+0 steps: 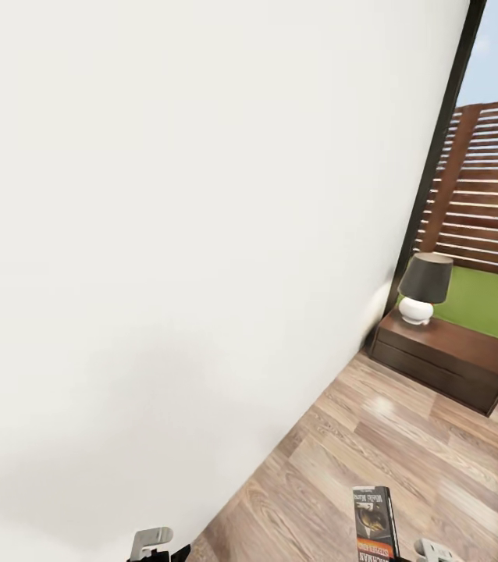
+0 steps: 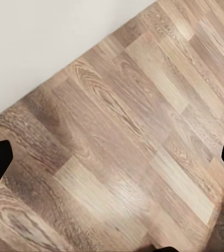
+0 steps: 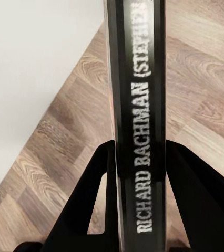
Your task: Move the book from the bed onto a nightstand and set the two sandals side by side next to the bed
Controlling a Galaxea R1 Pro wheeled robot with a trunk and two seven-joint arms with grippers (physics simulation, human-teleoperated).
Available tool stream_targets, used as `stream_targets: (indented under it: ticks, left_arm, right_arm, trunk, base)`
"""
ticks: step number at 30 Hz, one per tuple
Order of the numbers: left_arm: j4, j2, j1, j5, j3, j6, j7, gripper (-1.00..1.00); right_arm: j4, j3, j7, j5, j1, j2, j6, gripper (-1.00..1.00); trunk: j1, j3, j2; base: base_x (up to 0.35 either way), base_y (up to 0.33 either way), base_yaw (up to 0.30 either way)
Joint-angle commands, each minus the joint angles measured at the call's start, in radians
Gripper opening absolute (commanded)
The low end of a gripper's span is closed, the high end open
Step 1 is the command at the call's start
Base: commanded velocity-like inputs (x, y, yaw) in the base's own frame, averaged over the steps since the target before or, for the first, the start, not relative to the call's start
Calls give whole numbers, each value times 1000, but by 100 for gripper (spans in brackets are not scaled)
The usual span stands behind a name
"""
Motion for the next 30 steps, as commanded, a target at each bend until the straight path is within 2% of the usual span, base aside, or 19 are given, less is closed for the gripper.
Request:
stream_targets:
  ticks: [1,8,30]
  left_arm:
    - [0,0,-1,-11,8,-5,-2,100]
    - [0,0,-1,-11,8,-5,-2,100]
    - [2,0,-1,-11,9,-6,-2,100]
  right_arm:
    - [1,7,5,-9,-1,0,-3,-100]
    - [1,7,5,-9,-1,-1,-3,-100]
    - [1,7,5,-9,-1,-1,-3,-100]
  trunk:
    - [0,-1,-1]
    - [0,-1,-1]
    - [0,-1,-1]
  base:
    - [271,0,-220]
    - [192,0,-220]
    - [6,0,-220]
